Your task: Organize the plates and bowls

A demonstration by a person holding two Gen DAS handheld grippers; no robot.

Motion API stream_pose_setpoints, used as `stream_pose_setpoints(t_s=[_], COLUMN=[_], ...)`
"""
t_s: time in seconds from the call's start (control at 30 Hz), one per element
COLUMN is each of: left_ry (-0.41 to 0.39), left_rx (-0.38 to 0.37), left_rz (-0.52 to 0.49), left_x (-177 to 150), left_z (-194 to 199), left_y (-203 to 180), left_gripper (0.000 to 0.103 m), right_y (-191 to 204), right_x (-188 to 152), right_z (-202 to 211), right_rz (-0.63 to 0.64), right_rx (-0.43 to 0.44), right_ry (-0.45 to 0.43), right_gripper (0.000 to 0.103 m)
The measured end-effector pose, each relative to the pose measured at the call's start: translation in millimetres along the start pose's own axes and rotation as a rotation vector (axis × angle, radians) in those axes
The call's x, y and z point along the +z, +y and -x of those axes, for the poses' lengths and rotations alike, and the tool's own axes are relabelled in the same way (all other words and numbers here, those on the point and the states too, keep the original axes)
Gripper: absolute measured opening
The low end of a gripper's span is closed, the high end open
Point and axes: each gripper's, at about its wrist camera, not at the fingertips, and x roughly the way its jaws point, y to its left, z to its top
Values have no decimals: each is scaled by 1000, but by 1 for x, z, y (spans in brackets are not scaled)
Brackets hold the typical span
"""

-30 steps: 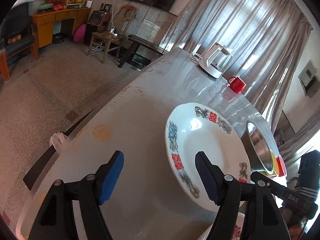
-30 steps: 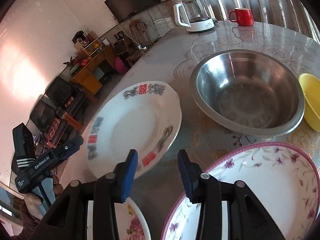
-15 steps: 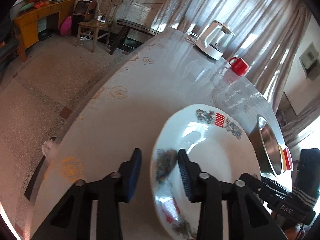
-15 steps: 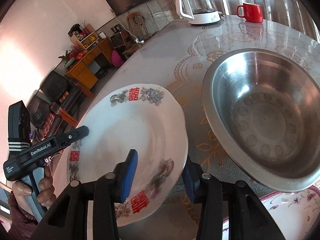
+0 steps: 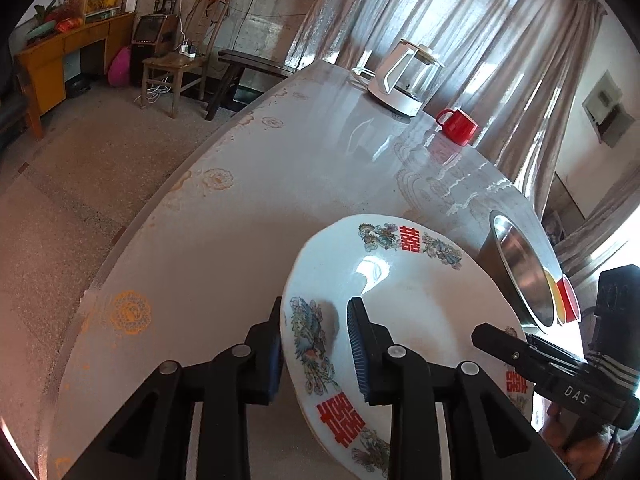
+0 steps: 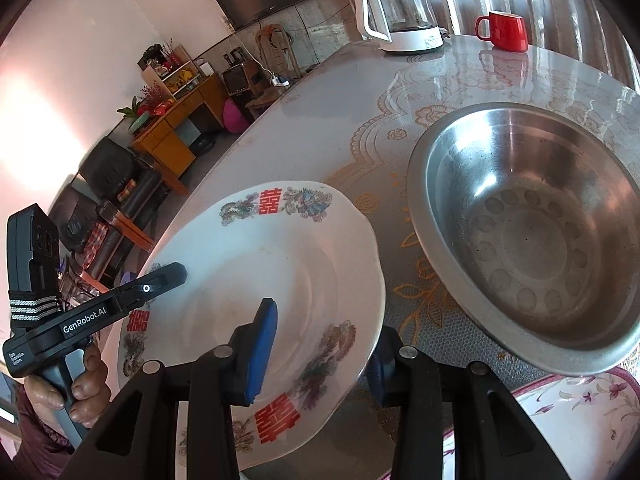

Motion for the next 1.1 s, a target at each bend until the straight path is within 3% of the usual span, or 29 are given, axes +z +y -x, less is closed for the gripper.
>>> stream_pose_setpoints(t_s=[0.13,0.37,0.63,1.1], left_ry=[-14,-48,-73,-154], left_rx=[-11,-37,-27,-104], left_rz=[-45,-81,-159,-252], left_x=[-6,-18,-33,-60], left_z=[6,16,28,81], left_y=[-8,-16,-28,-68], left_gripper=[29,29,29,30], right_y=[0,-2,-4,2], right_x=[-6,-18,-27,-56], right_z=[9,16,22,76], right_rz=[4,13,17,38], right_rx=[8,17,3,17], right_ry=[-14,-19,-36,-141], right_gripper=[40,31,31,31])
